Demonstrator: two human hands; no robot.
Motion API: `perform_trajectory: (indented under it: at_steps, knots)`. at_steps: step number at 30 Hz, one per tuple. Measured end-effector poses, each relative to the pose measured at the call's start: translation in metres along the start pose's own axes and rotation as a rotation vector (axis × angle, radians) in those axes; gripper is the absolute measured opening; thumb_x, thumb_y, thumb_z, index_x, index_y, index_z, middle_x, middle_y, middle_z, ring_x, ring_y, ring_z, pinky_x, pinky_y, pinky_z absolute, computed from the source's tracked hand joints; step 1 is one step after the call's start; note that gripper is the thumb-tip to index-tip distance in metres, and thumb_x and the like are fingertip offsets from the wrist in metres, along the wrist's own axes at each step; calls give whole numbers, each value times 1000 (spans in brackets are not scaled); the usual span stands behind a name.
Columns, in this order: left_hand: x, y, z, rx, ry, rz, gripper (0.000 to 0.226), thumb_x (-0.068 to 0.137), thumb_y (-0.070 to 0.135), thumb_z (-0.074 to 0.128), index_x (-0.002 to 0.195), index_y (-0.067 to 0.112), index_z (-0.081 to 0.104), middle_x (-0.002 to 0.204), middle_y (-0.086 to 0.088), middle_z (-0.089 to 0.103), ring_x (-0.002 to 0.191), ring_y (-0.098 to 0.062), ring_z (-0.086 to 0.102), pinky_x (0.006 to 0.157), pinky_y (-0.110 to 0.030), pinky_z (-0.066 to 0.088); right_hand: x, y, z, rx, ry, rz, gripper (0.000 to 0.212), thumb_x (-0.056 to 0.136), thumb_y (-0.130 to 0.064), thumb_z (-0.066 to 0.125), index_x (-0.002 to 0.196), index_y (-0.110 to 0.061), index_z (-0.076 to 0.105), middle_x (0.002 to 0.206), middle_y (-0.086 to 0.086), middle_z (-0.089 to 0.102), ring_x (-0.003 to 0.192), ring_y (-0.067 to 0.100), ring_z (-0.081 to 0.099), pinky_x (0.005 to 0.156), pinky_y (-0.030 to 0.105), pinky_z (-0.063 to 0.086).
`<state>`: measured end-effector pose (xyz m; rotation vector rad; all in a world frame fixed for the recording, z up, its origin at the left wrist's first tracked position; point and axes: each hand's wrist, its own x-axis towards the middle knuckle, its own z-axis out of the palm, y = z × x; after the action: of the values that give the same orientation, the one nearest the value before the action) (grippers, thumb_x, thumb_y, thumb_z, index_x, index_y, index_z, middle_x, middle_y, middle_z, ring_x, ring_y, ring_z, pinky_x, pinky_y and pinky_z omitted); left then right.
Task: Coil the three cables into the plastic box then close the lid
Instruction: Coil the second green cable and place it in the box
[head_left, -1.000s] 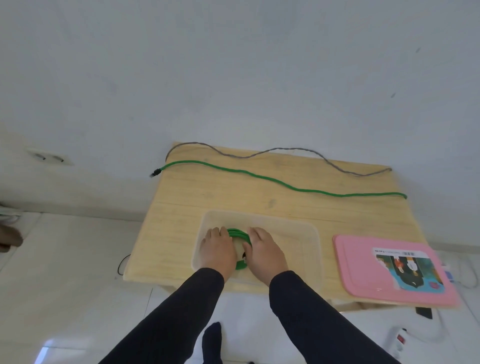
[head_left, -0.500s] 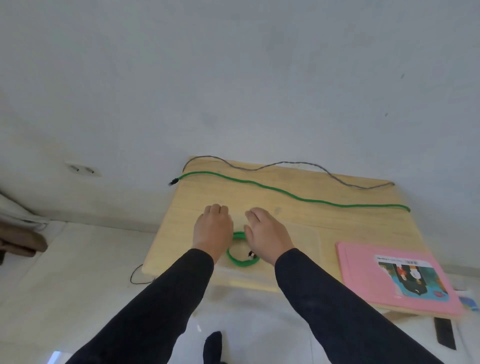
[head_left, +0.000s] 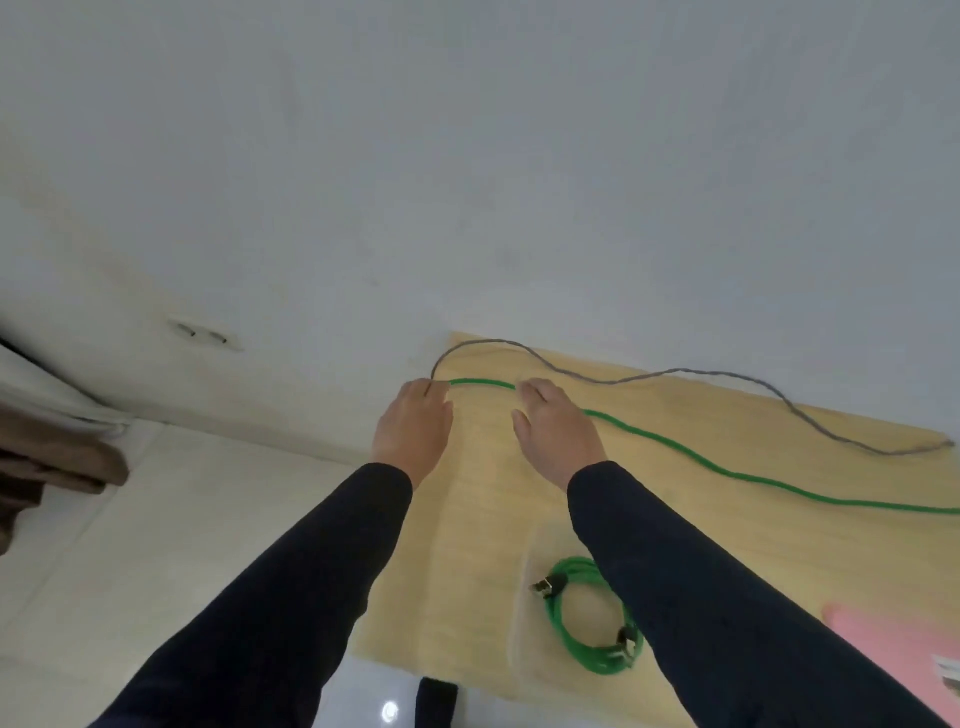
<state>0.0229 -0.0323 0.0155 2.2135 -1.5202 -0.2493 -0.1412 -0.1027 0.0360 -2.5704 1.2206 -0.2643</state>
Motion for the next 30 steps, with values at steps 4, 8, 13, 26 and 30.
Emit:
perform_trajectory:
  at_steps: [4,8,13,26,30]
  knots:
    - [42,-20,27,-87,-126,19,37,96,19,40,132,11,47,131,-11,52,120,-25,48,95,-35,42,41,13,33,10,-53,76,45,98,-21,36,140,-8,33,144,5,39,131,17,38,102,29,38]
    - [67,-30,51,-145,-188,81,38,96,19,43,134,14,46,134,-8,50,122,-22,47,98,-34,41,61,31,58,34,-81,166,45,97,-19,38,141,-8,33,143,6,40,131,18,37,105,30,36]
    - [86,-34,70,-195,-230,132,36,95,16,46,131,13,52,130,-9,55,122,-22,47,98,-30,37,67,47,75,-11,-46,154,41,92,-8,48,133,-6,46,121,12,55,112,29,49,93,41,47]
    - [114,0,31,-509,-177,120,28,95,17,44,116,26,62,100,6,64,93,-14,57,96,-38,43,77,48,15,191,231,109,33,94,-11,46,125,-18,55,81,9,49,65,24,48,60,31,42]
    - [110,43,2,-730,-236,44,28,99,24,37,106,22,64,72,12,54,66,-10,50,74,-33,46,76,47,-31,239,336,97,33,95,-11,44,125,-20,56,82,6,46,67,21,47,64,23,36]
